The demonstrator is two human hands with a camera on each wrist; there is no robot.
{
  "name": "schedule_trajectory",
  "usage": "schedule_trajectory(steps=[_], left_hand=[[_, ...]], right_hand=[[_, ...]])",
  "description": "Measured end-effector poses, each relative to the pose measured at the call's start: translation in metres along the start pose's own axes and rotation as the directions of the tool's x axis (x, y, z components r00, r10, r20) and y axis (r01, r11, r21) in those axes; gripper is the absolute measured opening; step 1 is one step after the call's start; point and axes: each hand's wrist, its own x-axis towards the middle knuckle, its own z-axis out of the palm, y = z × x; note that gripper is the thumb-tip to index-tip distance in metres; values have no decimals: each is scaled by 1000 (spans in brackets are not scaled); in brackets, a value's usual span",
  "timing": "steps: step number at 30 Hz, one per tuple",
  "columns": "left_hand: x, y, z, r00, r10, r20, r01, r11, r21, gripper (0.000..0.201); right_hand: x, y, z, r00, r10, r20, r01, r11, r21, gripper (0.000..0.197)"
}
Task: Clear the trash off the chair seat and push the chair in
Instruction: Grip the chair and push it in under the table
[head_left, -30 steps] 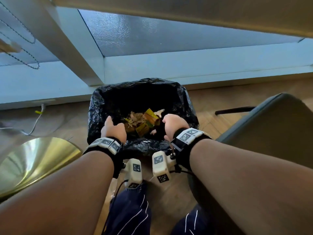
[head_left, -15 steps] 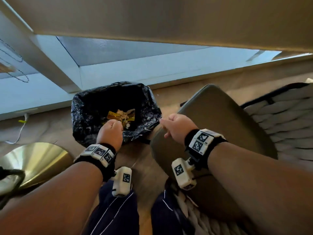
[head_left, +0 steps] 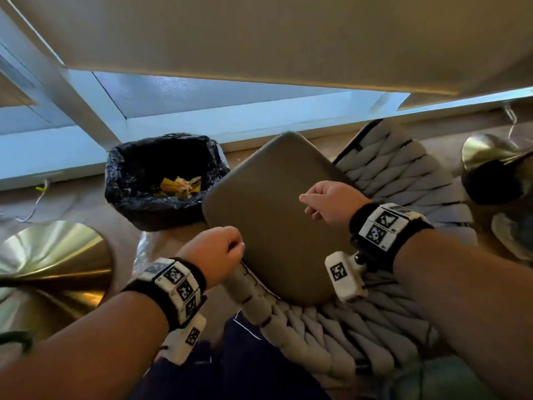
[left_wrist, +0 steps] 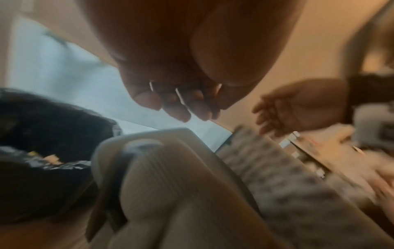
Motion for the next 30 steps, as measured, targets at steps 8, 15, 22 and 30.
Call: schedule_trajectory(steps=[8,15,22,30], left_hand=[[-36,43,94,973,84,215,-181,855,485,39],[-45,34,132,986,167,0,-136,806,576,51],[-37,29,136,961,252,-113,-124,761,637,45],[-40,30,145,944,256,-207,-63,757,650,43]], right_hand=[[-80,119,-39,949,185,-255,-254,928,-274,27],[-86,226,-42,814,373,-446,-571,657,-493,73],[-72,258,12,858,390,-335,-494,444,-747,74],[-82,261,14,906,307,-292,-404,417,-814,66]])
